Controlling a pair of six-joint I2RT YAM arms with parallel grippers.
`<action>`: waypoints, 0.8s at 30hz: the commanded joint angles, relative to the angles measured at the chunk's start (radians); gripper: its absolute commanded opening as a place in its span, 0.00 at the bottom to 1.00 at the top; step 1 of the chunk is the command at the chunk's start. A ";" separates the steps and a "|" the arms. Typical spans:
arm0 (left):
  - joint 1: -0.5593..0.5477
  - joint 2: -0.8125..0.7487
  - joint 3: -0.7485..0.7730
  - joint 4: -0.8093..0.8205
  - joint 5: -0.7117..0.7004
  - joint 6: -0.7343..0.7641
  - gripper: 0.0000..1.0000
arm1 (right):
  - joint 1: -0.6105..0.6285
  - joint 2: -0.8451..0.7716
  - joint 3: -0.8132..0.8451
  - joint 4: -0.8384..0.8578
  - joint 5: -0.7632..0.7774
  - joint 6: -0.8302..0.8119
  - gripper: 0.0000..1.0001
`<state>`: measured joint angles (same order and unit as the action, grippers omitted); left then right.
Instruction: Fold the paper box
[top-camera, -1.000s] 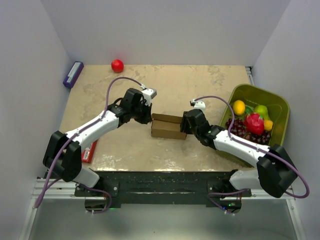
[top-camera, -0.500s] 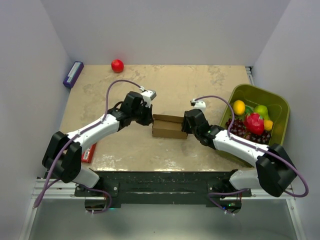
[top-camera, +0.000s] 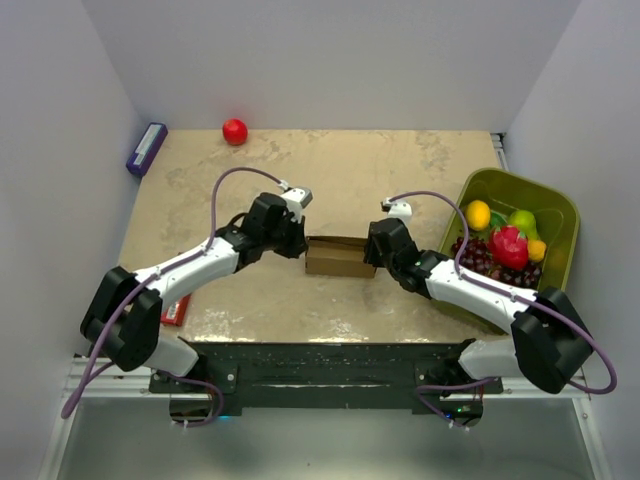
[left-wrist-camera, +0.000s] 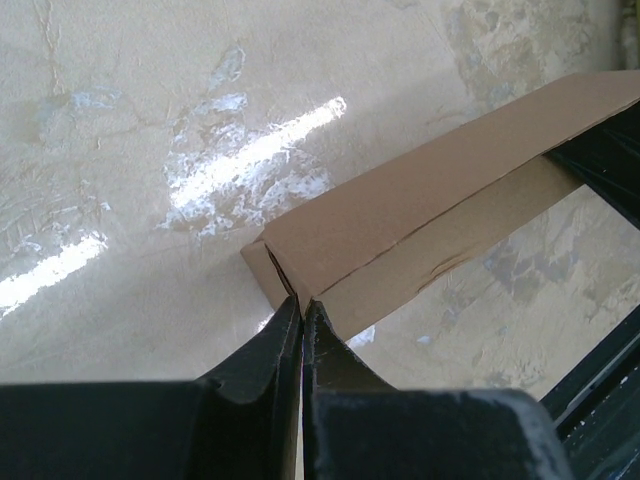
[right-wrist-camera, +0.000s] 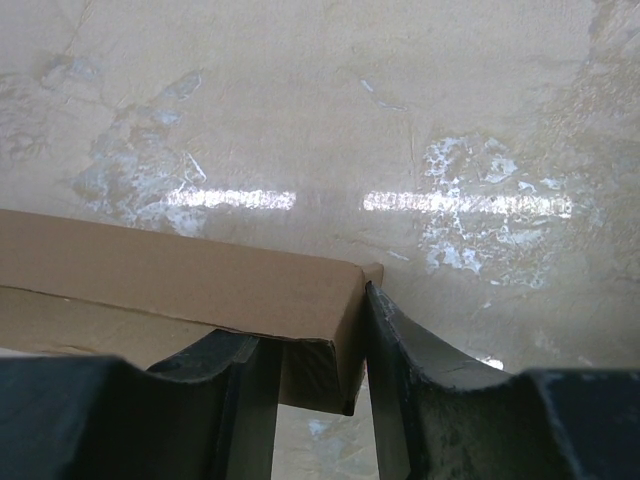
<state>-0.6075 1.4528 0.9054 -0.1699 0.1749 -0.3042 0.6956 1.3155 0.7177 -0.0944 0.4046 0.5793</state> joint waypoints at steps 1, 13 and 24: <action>-0.054 -0.005 -0.037 -0.035 0.008 -0.004 0.00 | 0.016 0.030 -0.017 -0.085 -0.012 -0.016 0.38; -0.094 0.001 -0.027 -0.068 -0.100 0.008 0.00 | 0.018 -0.064 0.075 -0.241 -0.069 -0.035 0.69; -0.104 0.023 0.018 -0.092 -0.124 0.013 0.00 | 0.016 -0.165 0.143 -0.418 -0.033 -0.052 0.73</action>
<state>-0.6971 1.4460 0.9001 -0.1894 0.0513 -0.2958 0.7078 1.1919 0.8040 -0.4290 0.3492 0.5449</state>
